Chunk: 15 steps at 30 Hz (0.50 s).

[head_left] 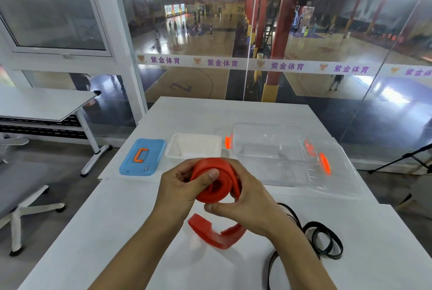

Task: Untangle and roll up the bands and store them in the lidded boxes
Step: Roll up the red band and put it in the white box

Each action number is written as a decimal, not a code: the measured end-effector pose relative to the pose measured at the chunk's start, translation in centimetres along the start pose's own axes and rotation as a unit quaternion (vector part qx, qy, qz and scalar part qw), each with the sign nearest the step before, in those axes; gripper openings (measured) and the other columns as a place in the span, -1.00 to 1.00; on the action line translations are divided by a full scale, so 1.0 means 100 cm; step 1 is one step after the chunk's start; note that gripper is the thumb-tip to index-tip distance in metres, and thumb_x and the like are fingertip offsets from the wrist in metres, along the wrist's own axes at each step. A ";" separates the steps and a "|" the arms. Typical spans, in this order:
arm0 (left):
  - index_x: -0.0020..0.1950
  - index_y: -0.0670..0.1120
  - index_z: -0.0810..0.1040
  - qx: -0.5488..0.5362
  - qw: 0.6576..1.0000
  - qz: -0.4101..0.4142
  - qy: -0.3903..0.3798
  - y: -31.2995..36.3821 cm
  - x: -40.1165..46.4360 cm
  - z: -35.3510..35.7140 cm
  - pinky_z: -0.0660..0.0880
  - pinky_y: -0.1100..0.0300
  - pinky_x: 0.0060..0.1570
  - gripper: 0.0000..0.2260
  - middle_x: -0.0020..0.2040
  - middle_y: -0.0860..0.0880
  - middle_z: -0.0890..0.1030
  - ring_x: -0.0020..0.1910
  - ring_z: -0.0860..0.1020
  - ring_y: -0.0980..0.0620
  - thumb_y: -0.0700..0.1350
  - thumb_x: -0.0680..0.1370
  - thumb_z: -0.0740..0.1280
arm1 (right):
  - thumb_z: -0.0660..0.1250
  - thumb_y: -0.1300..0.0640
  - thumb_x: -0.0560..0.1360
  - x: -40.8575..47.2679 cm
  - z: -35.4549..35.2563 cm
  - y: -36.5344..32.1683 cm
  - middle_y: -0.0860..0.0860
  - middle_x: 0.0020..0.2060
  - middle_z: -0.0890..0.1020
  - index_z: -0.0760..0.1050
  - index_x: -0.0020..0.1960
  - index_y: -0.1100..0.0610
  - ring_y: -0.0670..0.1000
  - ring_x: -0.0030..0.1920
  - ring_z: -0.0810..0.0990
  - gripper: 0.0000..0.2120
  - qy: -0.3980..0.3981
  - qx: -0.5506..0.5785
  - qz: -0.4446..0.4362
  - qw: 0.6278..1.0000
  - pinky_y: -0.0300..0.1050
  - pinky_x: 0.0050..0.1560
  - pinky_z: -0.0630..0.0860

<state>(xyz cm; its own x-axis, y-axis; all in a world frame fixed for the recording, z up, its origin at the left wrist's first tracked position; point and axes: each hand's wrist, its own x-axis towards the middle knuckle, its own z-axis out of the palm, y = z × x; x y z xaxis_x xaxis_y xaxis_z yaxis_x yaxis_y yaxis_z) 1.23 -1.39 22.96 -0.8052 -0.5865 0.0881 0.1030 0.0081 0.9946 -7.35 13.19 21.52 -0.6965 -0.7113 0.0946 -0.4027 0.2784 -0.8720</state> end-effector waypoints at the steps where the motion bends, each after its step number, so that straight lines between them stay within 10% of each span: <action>1: 0.02 0.02 0.71 -0.012 1.000 -0.004 0.014 0.000 0.000 0.002 0.63 0.28 -0.14 -0.63 -0.09 0.05 0.76 -0.08 0.72 0.11 0.09 0.25 0.52 | 0.64 -0.02 0.30 0.000 0.002 0.000 -0.24 0.18 0.63 0.34 0.42 -0.34 -0.09 0.22 0.64 -0.19 0.007 0.006 -0.003 1.000 0.02 0.30 0.58; 7: 0.05 -0.05 0.68 -0.057 0.995 -0.032 0.080 -0.003 -0.002 0.019 0.60 0.36 -0.21 -0.76 -0.13 0.05 0.76 -0.15 0.73 0.13 0.01 0.44 0.49 | 0.59 -0.26 0.29 -0.005 0.034 -0.010 -0.30 0.38 0.49 -0.03 0.55 -0.46 -0.19 0.35 0.54 0.05 0.125 -0.010 0.016 0.992 -0.05 0.40 0.53; 15: 0.11 -0.02 0.59 0.009 0.996 -0.090 -0.002 -0.007 -0.006 0.016 0.67 0.14 -0.05 -0.58 -0.11 0.03 0.76 -0.11 0.73 0.11 0.21 0.40 0.40 | 0.57 -0.19 0.32 -0.006 0.033 0.001 -0.29 0.24 0.57 0.23 0.47 -0.32 -0.20 0.18 0.62 -0.18 0.161 -0.058 0.012 0.985 -0.09 0.21 0.60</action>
<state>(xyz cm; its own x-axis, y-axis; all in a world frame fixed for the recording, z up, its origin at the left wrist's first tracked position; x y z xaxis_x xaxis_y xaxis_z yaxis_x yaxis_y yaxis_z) 0.72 0.29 22.25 -0.8121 -0.5762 -0.0921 -0.0537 -0.0833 0.9951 -5.00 11.50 19.76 -0.8518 -0.4665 0.2382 -0.4355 0.3781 -0.8169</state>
